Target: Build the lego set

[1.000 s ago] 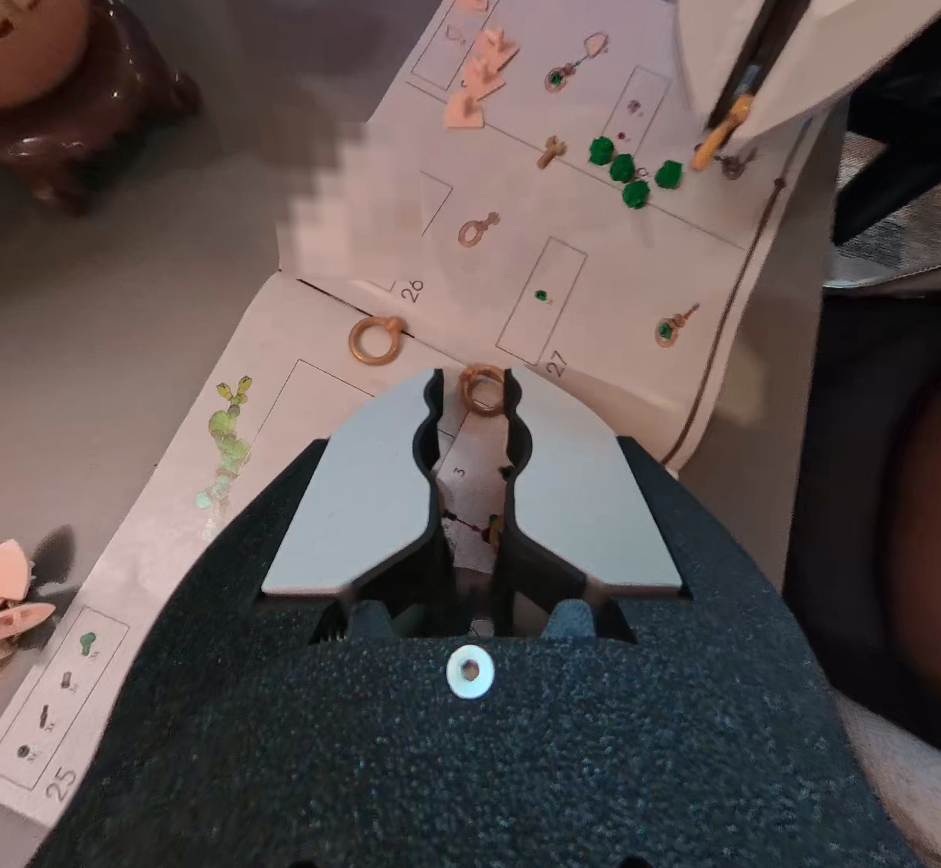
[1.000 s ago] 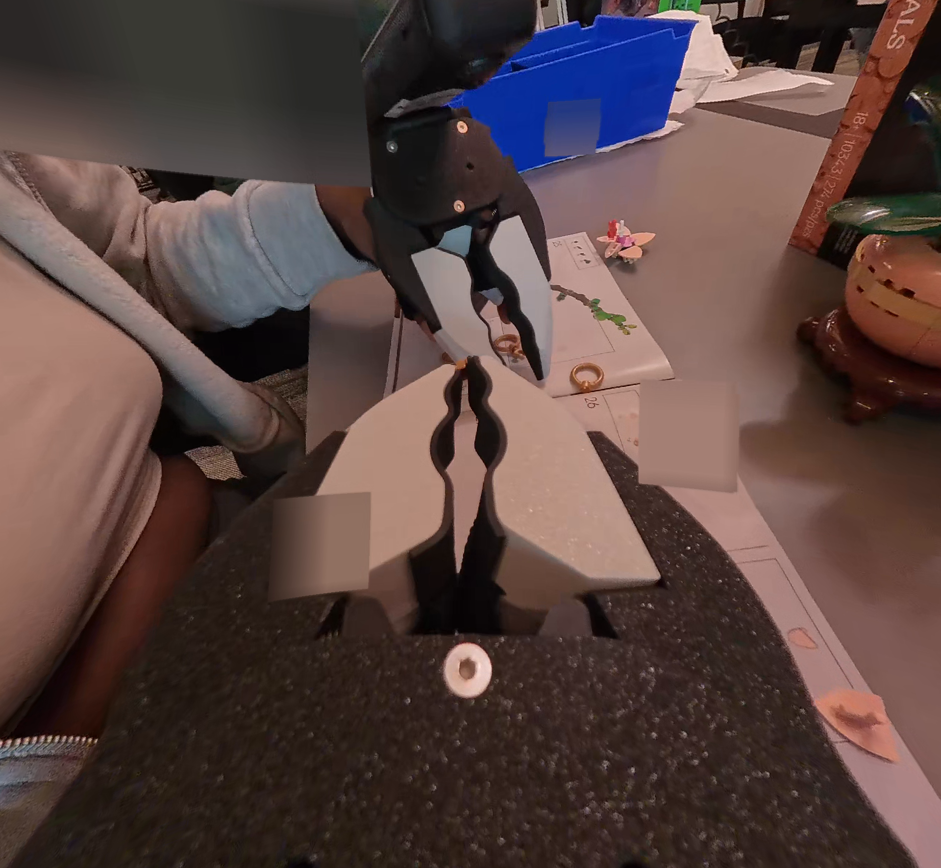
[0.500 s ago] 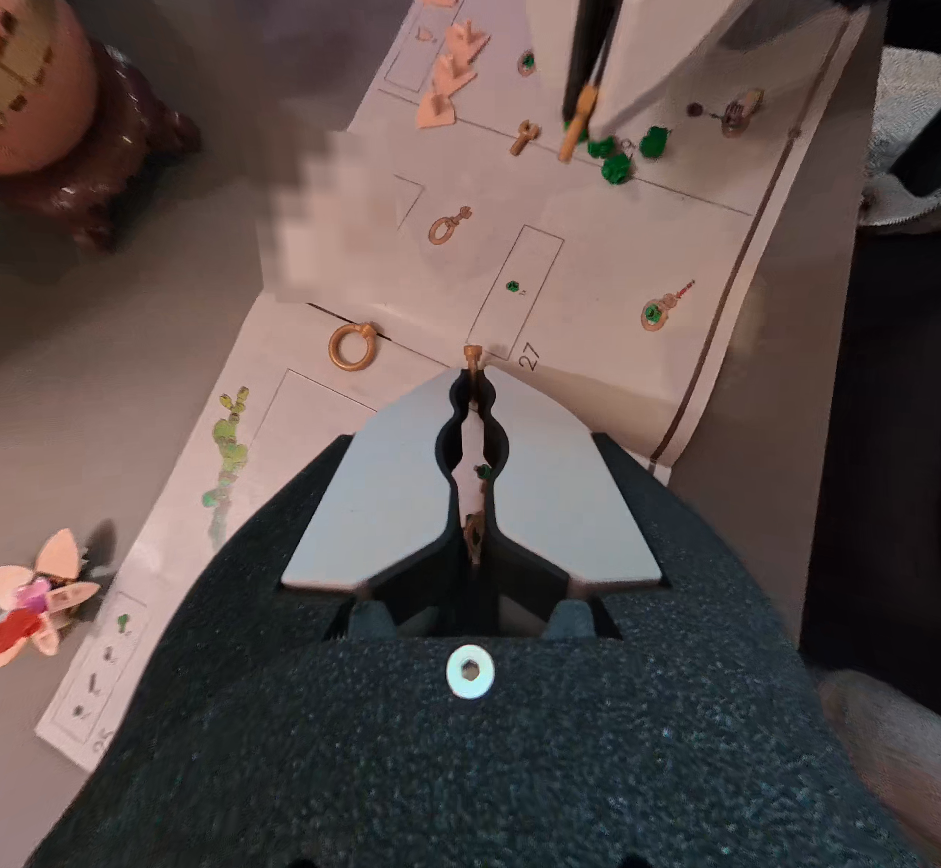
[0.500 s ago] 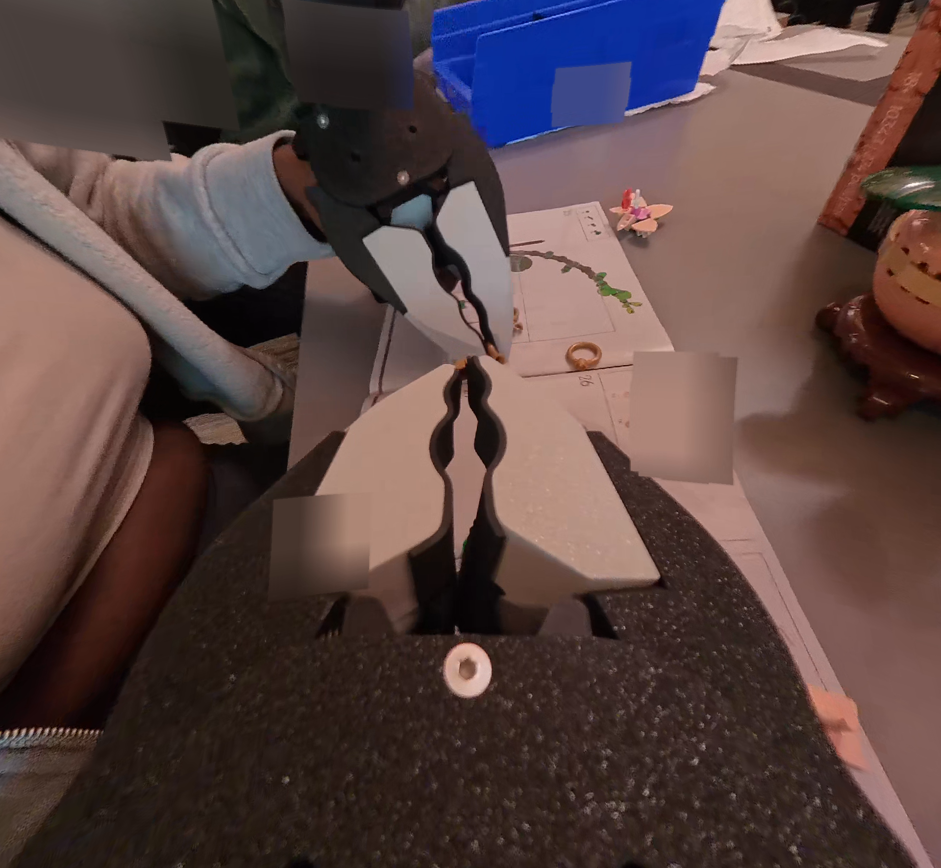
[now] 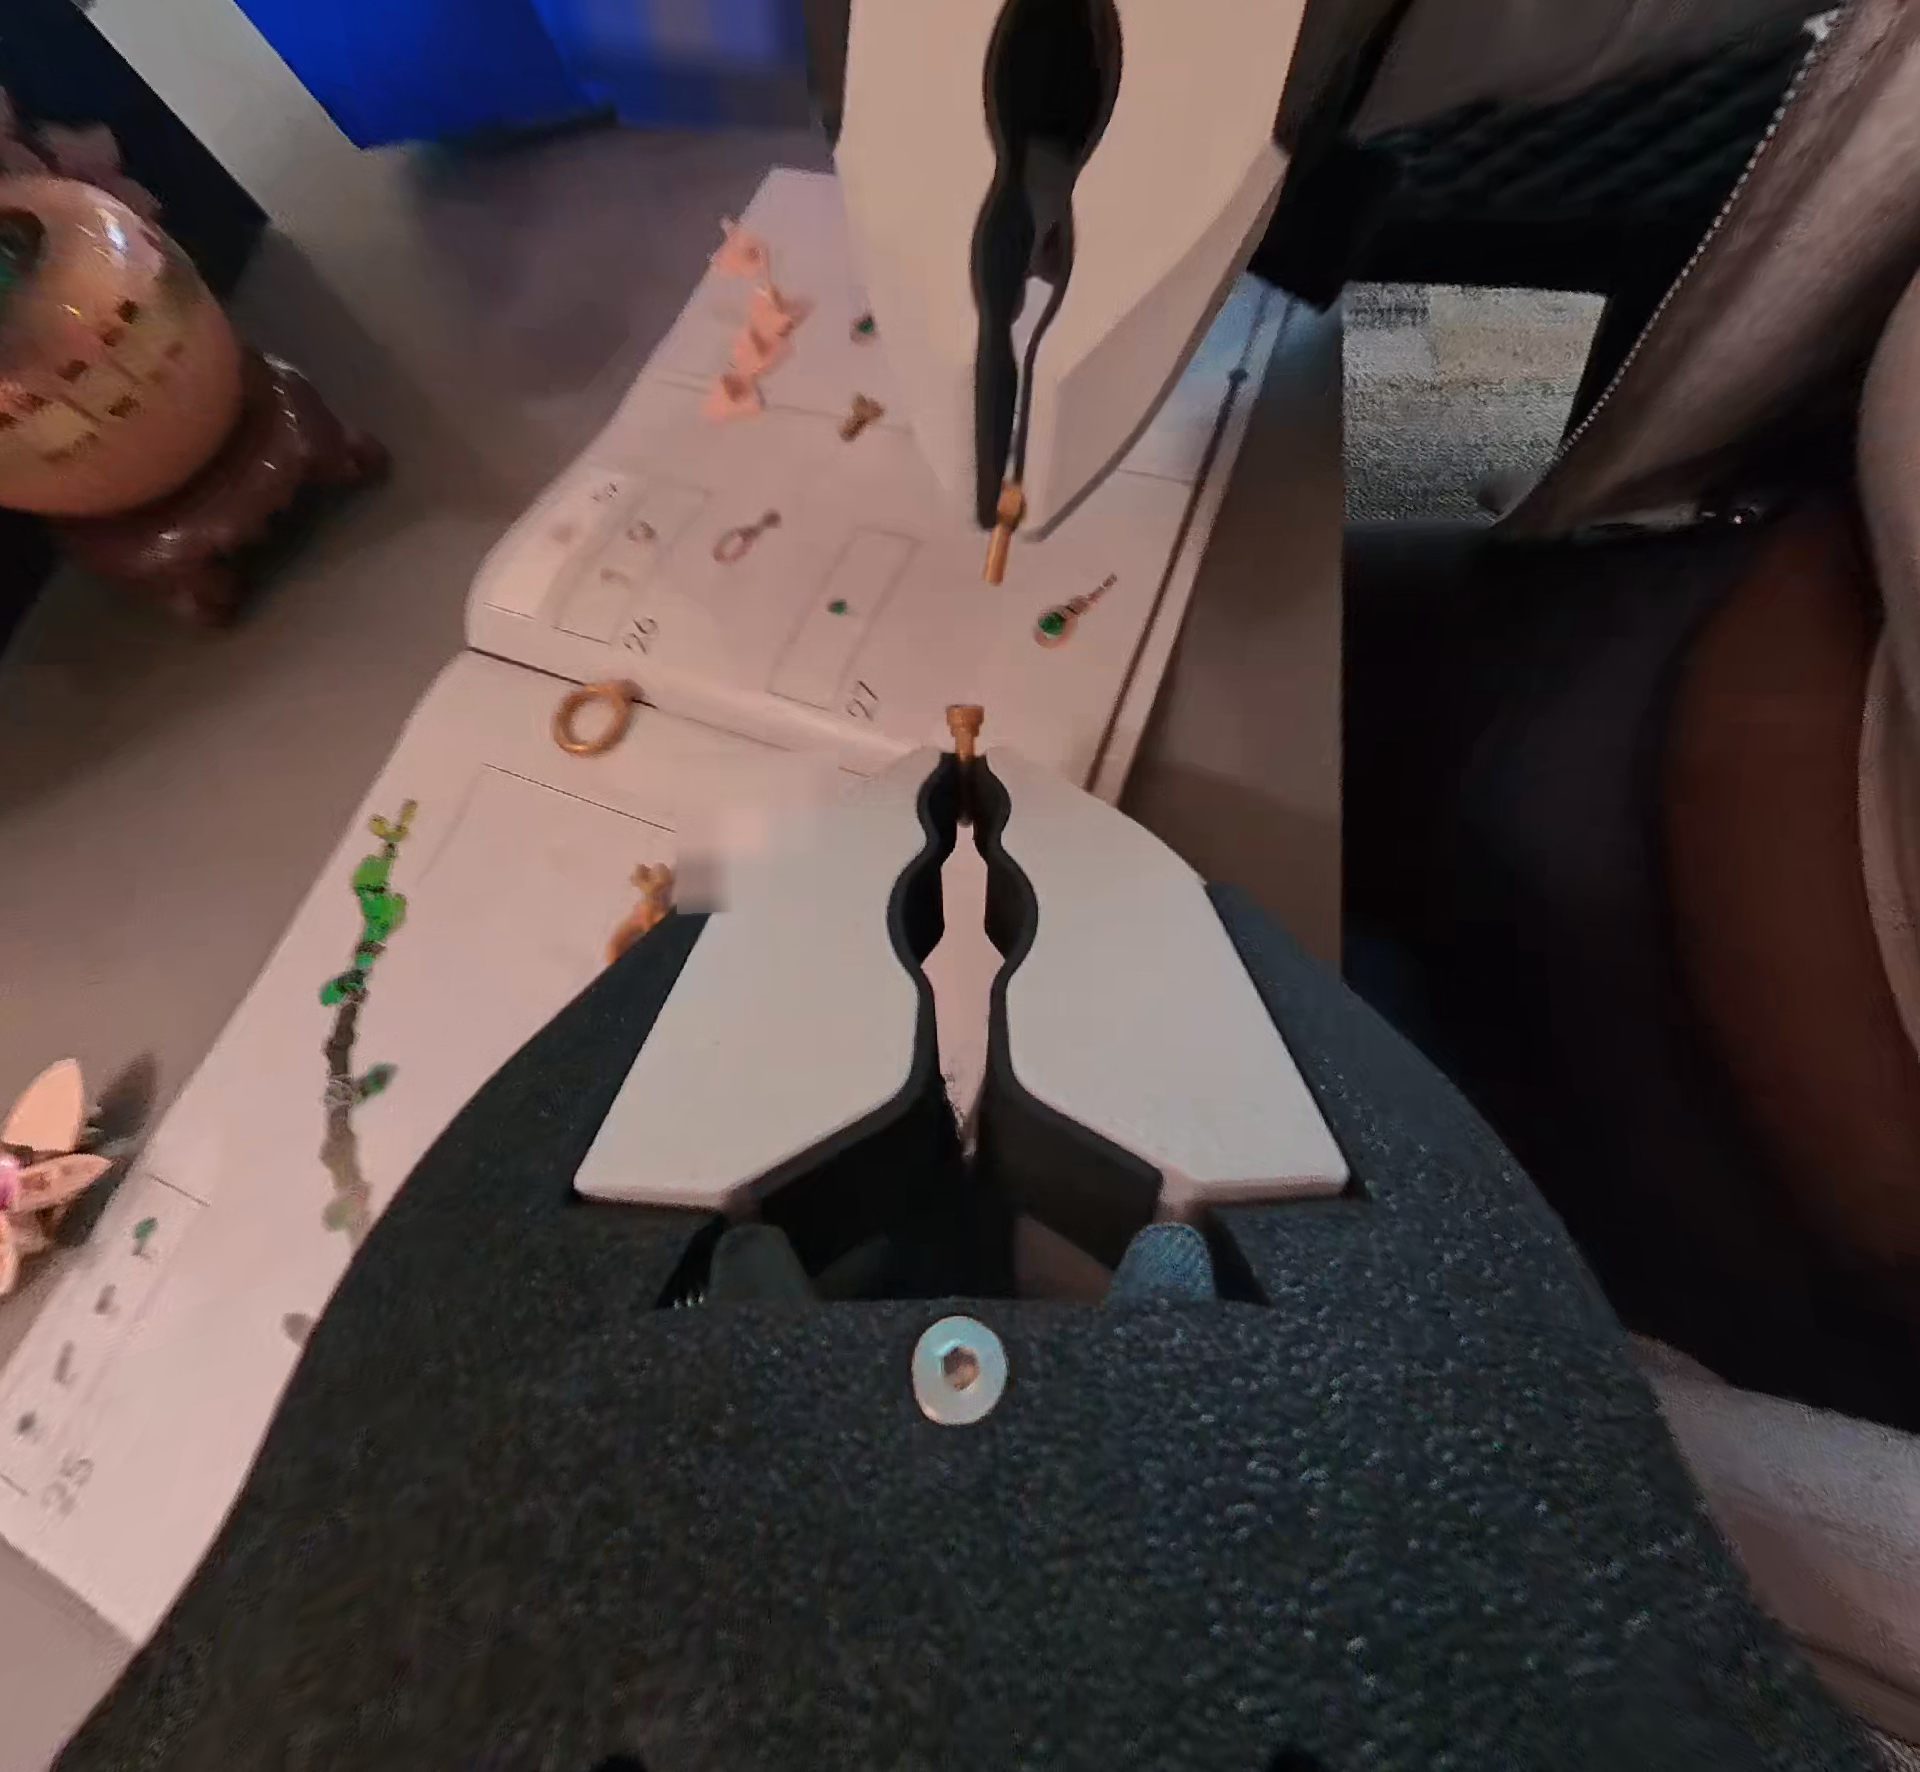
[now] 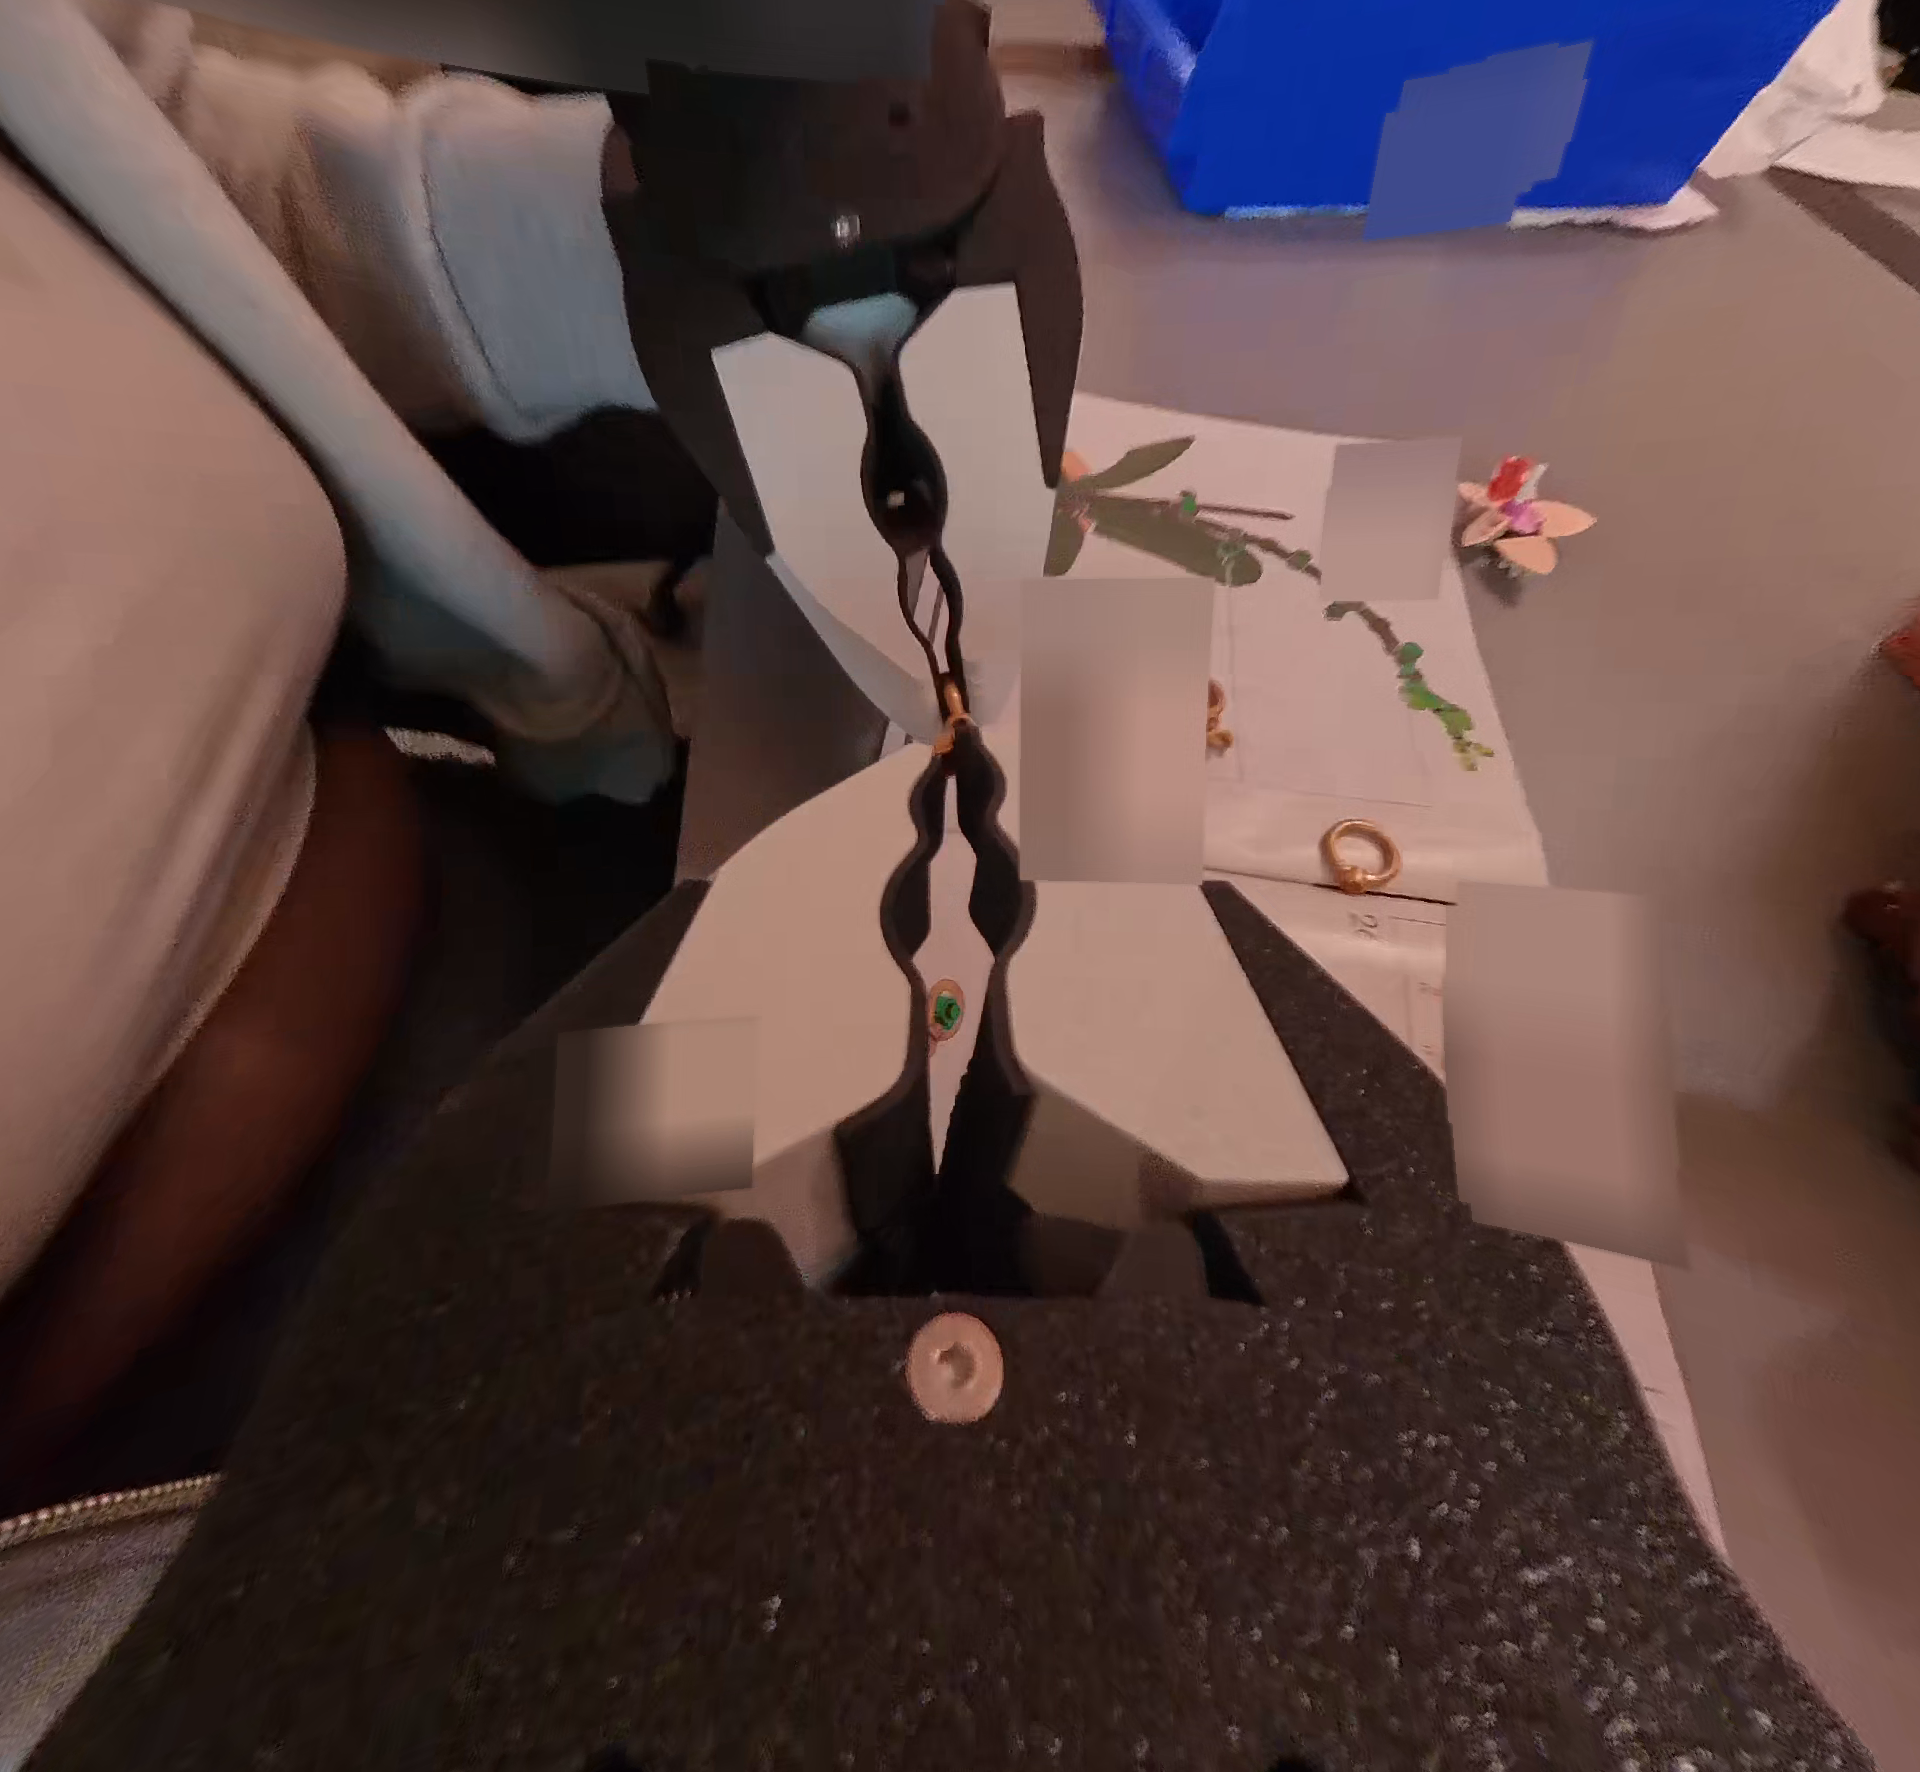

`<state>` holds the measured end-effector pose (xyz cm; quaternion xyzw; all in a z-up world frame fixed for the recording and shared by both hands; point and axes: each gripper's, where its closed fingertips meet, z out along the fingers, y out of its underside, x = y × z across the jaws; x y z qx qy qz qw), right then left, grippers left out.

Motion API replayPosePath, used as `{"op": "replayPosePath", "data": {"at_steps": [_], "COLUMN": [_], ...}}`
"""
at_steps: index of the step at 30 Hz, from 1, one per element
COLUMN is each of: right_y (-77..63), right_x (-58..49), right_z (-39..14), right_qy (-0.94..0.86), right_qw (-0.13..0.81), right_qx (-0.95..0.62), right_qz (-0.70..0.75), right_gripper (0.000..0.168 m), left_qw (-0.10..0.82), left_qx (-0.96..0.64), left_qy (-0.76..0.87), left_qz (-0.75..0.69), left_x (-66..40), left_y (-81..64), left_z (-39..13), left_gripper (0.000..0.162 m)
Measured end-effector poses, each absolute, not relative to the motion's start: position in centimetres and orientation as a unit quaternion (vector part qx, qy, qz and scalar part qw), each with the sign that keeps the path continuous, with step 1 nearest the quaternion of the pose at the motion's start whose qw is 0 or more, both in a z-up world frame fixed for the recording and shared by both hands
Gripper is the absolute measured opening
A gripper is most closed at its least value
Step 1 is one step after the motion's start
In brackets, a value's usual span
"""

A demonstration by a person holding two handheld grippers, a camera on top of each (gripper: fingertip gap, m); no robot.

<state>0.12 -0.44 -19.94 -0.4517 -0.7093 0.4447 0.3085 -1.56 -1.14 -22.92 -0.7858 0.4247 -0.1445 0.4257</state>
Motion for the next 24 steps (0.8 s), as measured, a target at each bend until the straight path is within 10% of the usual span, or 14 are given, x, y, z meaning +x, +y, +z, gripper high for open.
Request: {"op": "replayPosePath", "data": {"at_steps": [24], "right_y": [-2.4], "right_x": [-0.7], "right_z": [-23.3], "right_qy": [-0.744], "right_qw": [0.266], "right_qx": [-0.44], "right_qz": [0.426], "right_gripper": [0.001], "left_qw": [0.42], "left_qx": [-0.772], "left_qy": [0.45], "left_qz": [-0.159], "left_x": [-1.0], "left_y": [-2.7], "left_z": [-24.8], "left_gripper": [0.002]}}
